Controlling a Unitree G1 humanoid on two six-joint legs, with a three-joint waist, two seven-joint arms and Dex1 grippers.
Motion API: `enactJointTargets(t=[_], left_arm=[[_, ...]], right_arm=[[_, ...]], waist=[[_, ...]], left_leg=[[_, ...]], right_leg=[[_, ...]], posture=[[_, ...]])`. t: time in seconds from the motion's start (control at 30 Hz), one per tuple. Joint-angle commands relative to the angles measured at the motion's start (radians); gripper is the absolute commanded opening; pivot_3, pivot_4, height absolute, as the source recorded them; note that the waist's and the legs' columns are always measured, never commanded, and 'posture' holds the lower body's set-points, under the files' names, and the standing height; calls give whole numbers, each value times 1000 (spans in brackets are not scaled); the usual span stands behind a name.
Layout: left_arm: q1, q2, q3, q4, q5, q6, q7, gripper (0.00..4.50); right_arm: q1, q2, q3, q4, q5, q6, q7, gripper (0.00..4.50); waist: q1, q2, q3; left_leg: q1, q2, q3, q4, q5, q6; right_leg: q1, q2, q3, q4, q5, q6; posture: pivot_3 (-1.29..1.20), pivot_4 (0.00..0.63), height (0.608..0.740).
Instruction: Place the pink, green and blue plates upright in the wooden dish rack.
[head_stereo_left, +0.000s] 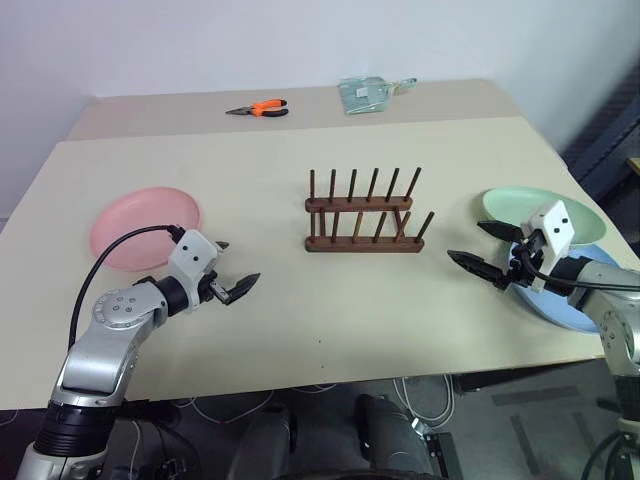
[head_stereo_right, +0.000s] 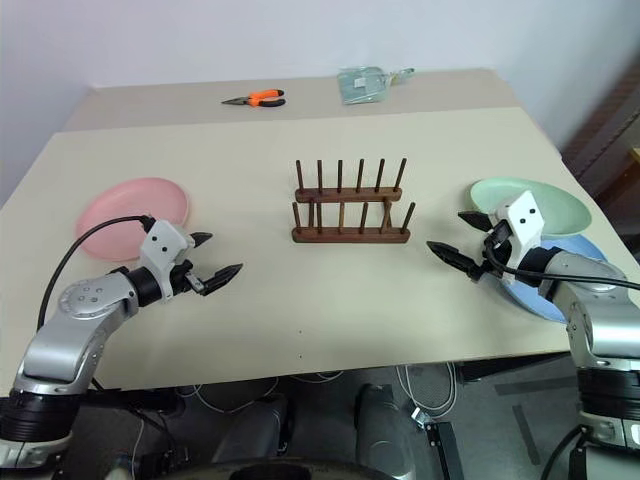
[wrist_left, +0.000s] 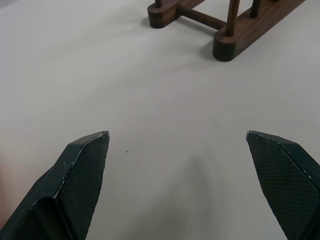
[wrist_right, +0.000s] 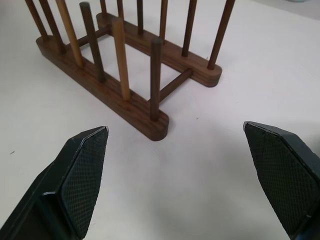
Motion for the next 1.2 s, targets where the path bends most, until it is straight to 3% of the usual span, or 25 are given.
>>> enactJointTargets(t=[0.03, 0.33, 0.47, 0.73, 0.83, 1.0, 1.03, 1.2], left_arm=[[3, -10, 8, 16, 7, -39, 8, 4500], [-100, -82, -116, 170, 40, -119, -56, 4500], [-326, -152, -264, 456, 134, -246, -147, 4500], [-640, -317, -357, 990, 216, -466, -289, 4500], [-695, -354, -341, 1095, 218, -506, -323, 3621], [-677, -368, -334, 1073, 217, -546, -371, 1099], [-652, -366, -334, 1028, 211, -547, -380, 770], [-522, -319, -349, 760, 184, -466, -439, 776]], right_arm=[[-13, 8, 0, -20, -18, -41, -10, 4429], [-36, 23, 63, -29, -31, -14, 2, 4429], [39, 38, 47, -162, 10, 54, -28, 4429], [225, 67, -34, -380, 14, 92, -146, 4429], [281, 77, -60, -445, 18, 110, -183, 4500], [327, 71, -93, -486, 27, 129, -198, 4500], [330, 65, -97, -488, 27, 134, -198, 4500], [329, 30, -98, -497, 33, 166, -179, 4500]], waist=[[-1, 0, 0], [6, 0, 0], [24, 0, 0], [26, -2, -1], [25, -2, -1], [23, -2, -1], [22, -2, -1], [21, -2, -2]], left_leg=[[0, 0, 0, 0, 0, 0], [0, 0, 0, 1, 0, 0], [-1, -1, 0, 2, 0, 0], [-1, -1, 0, 2, 0, 0], [-1, -1, 0, 2, 0, 0], [0, -1, 0, 2, 0, 0], [0, -1, -1, 2, 0, 0], [0, -1, -1, 1, 0, 1]], right_leg=[[0, 0, 0, 0, 0, 0], [0, 0, 0, 0, 0, -1], [0, 0, 0, 0, 1, -2], [1, 0, 0, 0, 2, 3], [2, 0, -1, -1, 1, 5], [2, 0, -1, 0, 1, 5], [2, -1, -1, 0, 1, 5], [1, 0, 0, 0, 1, 4]], posture=[[0, 150, 740], [0, 150, 740], [0, 150, 740], [0, 150, 740], [0, 150, 740], [0, 150, 740], [0, 150, 740], [0, 150, 740]])
